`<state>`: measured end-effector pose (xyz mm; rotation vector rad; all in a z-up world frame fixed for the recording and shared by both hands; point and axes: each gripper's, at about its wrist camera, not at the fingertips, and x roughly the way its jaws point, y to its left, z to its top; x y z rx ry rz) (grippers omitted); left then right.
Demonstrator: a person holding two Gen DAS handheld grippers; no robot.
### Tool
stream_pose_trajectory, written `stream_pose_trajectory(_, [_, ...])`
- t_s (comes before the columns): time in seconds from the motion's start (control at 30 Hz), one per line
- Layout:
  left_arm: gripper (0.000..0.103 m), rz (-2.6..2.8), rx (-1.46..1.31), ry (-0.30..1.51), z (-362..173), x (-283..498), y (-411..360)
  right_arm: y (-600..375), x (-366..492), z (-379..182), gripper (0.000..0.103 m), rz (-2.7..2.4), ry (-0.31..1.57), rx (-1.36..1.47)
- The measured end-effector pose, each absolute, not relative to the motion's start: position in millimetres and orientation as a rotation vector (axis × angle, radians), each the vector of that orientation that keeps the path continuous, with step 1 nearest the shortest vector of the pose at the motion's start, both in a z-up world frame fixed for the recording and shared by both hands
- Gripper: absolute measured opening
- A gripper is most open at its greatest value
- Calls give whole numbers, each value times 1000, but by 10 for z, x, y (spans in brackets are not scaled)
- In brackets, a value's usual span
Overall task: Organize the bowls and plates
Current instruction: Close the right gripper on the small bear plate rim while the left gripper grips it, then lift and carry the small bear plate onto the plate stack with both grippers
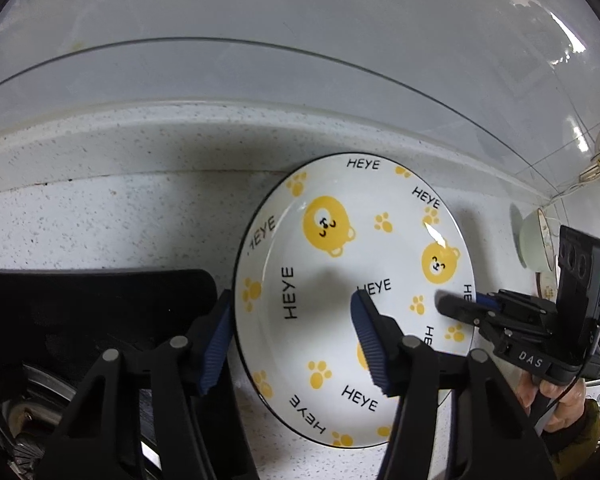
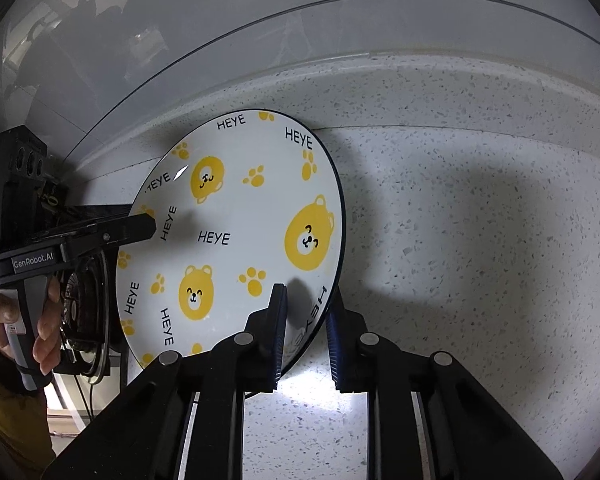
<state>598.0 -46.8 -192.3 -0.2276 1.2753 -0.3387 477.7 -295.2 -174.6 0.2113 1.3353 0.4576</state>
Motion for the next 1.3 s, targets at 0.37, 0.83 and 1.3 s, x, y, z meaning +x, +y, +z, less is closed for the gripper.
stream_pose_trajectory(0.37, [21,-376,-316,1294,-2060,5762,-649,-3350,4669,-1732,16,422,1351,267])
stream_pose_trajectory(0.83, [11,-346,-563,1334,-2198,5276,-634,-3612,4239,-1662,15,442,1369,244])
stream_pose_trajectory(1.3, [11,-333,-598,1252,-1600,4636,-600,-3672,3714,-1055,14,487,1286,201])
